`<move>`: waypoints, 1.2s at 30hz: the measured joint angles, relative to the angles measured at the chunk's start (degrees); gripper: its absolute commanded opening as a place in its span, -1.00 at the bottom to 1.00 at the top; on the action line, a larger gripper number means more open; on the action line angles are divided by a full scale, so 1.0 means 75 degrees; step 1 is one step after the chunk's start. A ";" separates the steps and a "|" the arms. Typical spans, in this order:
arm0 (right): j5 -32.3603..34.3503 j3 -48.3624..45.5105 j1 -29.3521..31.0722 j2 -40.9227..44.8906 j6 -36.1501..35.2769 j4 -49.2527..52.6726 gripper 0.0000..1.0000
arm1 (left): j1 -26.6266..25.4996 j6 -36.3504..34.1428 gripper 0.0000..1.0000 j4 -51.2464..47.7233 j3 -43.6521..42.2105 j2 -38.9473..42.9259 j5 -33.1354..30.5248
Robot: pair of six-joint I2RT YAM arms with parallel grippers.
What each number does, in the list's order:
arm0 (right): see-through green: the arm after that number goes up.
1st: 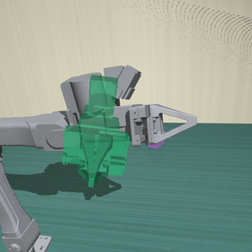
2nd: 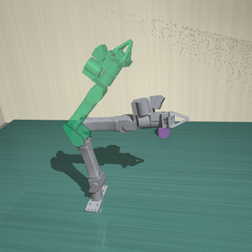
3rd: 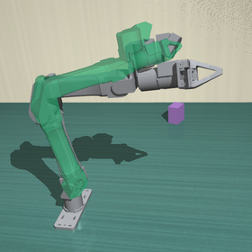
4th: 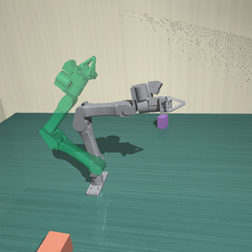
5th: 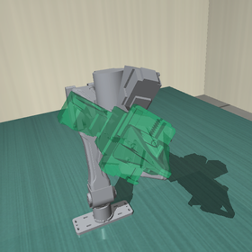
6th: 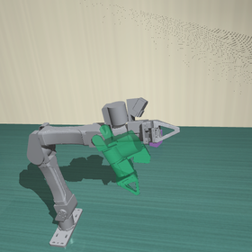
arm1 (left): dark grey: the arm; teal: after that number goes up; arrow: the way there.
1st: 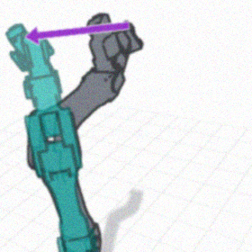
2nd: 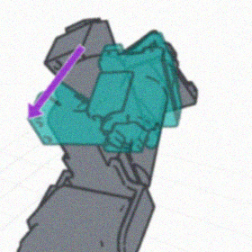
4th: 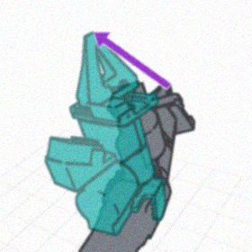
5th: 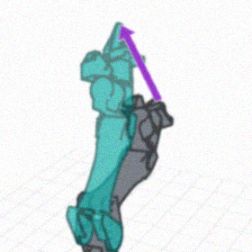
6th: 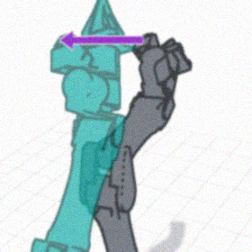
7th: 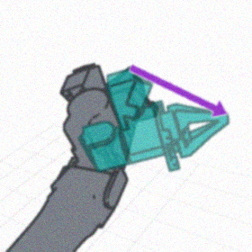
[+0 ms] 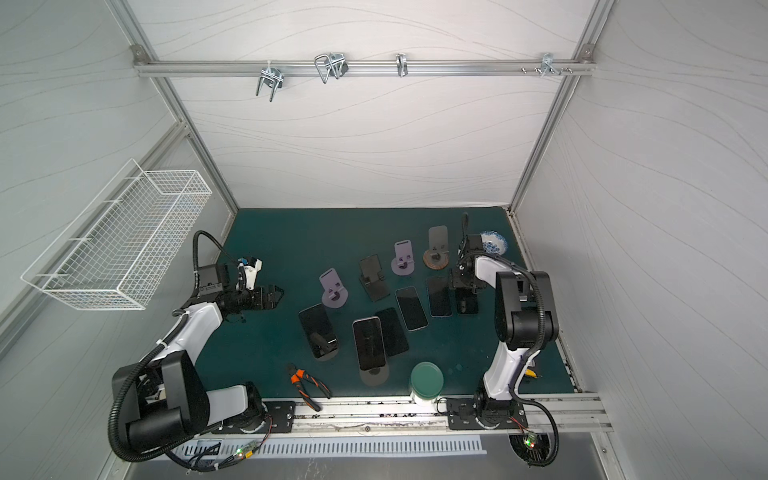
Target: Remove the phone from the phone stand
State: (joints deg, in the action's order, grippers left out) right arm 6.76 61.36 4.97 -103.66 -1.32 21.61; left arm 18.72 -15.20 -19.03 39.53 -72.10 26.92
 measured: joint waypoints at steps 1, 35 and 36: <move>0.0000 0.0012 0.0000 -0.0003 -0.0003 0.0015 0.54 | 0.0000 0.0000 0.93 0.0000 0.0000 0.0000 0.0003; 0.0160 0.0102 0.0006 -0.0023 -0.0012 0.0152 0.73 | 0.0000 -0.0003 0.93 0.0000 0.0000 0.0023 0.0076; 0.0178 0.0114 0.0015 -0.0017 0.0000 0.0172 0.74 | 0.0000 -0.0003 0.93 -0.0003 0.0000 0.0047 0.0079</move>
State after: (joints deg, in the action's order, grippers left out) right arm 8.10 62.22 5.08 -103.79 -1.32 22.90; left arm 18.72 -15.22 -19.05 39.53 -71.75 27.51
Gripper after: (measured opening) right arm 0.860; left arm 0.963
